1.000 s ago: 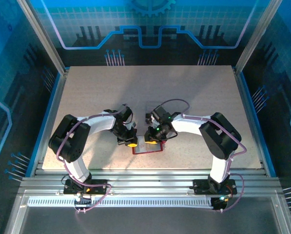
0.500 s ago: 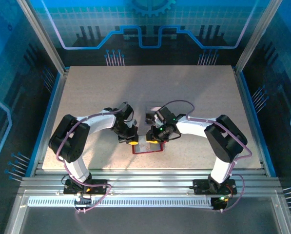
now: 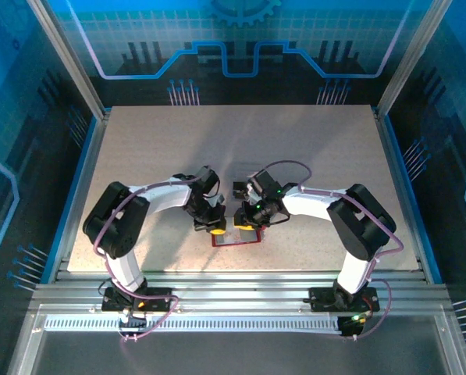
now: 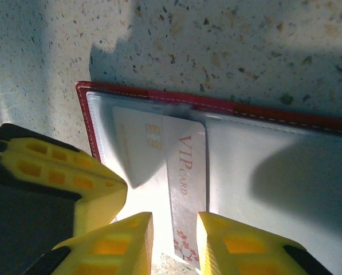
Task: Take the credit cards out of the card holder
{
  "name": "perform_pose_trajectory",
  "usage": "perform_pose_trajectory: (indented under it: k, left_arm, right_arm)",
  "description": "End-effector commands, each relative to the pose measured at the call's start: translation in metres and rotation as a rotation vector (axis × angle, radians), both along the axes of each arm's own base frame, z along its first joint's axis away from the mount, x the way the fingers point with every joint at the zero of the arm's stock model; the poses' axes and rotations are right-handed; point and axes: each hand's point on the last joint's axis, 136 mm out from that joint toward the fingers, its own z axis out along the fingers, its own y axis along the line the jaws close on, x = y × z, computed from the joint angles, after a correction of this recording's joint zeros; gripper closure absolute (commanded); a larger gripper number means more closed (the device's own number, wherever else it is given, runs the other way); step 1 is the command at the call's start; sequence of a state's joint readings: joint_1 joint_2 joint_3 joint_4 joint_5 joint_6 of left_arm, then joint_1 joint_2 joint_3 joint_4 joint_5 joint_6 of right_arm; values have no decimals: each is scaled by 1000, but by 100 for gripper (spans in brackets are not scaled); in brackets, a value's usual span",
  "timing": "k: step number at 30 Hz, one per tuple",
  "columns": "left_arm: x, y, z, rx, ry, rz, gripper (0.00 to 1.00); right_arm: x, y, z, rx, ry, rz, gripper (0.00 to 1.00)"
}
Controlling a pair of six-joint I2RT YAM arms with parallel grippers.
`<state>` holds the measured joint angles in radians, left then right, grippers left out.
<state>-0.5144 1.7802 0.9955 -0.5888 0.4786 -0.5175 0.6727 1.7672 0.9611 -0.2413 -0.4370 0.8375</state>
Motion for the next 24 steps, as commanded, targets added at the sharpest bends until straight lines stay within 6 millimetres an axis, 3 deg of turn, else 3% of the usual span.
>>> perform_pose_trajectory:
  k: [1, 16, 24]
  left_arm:
    - [-14, 8, -15, 42, 44, -11, 100]
    - [-16, 15, -18, 78, 44, -27, 100]
    - [-16, 15, -19, 79, 45, -28, 100]
  right_arm:
    - [-5, -2, -8, 8, 37, 2, 74]
    - [-12, -4, -25, -4, 78, 21, 73]
    - [-11, 4, -17, 70, 69, 37, 74]
